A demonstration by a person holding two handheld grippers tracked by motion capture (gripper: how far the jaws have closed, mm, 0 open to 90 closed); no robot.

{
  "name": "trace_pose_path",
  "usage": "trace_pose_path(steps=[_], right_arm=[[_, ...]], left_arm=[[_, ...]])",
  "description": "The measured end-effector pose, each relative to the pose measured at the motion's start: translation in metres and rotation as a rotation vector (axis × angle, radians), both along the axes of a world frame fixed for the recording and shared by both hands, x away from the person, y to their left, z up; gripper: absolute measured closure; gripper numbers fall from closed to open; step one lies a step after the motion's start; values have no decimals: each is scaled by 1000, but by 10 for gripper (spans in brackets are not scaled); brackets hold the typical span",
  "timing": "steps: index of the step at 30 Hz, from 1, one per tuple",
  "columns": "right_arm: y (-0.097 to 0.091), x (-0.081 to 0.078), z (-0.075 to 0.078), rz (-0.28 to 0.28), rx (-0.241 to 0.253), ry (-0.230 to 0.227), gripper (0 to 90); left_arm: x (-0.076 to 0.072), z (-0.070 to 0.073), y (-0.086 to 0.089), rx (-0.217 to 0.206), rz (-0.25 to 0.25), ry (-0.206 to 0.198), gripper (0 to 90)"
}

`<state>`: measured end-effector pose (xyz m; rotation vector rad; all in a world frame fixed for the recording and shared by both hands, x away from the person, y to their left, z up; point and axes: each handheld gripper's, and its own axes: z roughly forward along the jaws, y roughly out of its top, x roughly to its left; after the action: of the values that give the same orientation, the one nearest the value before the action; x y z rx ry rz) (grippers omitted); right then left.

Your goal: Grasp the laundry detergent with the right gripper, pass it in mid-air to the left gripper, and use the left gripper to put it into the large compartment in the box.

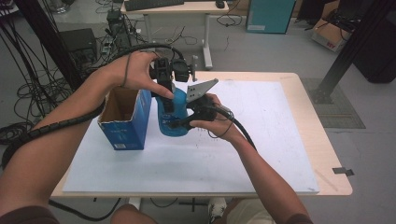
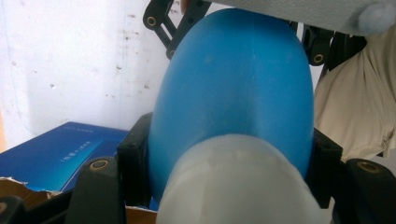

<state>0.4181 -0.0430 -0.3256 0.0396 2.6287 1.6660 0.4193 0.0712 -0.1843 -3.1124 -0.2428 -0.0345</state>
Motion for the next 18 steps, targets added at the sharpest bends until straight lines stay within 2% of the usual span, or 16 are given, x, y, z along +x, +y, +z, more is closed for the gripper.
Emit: trace_pose_path(steps=[4, 6, 9, 11, 12, 16, 18], right_arm=[[0, 1, -1, -1, -5, -10, 424], [0, 1, -1, -1, -6, -11, 423], [0, 0, -1, -3, -1, 15, 423], [0, 0, -1, -2, -2, 13, 422], [0, 1, -1, -2, -8, -5, 422], [0, 1, -2, 9, -13, -3, 422], [1, 0, -3, 14, -17, 1, 422]], left_arm=[[-1, -1, 0, 2, 6, 1, 363], [0, -1, 0, 6, -8, -7, 363], [0, -1, 0, 6, -11, -12, 365], [0, -1, -1, 9, -11, -4, 365], [-1, -2, -1, 10, -13, -7, 366], [-1, -3, -1, 25, -21, -6, 368], [0, -4, -1, 36, -25, 11, 369]])
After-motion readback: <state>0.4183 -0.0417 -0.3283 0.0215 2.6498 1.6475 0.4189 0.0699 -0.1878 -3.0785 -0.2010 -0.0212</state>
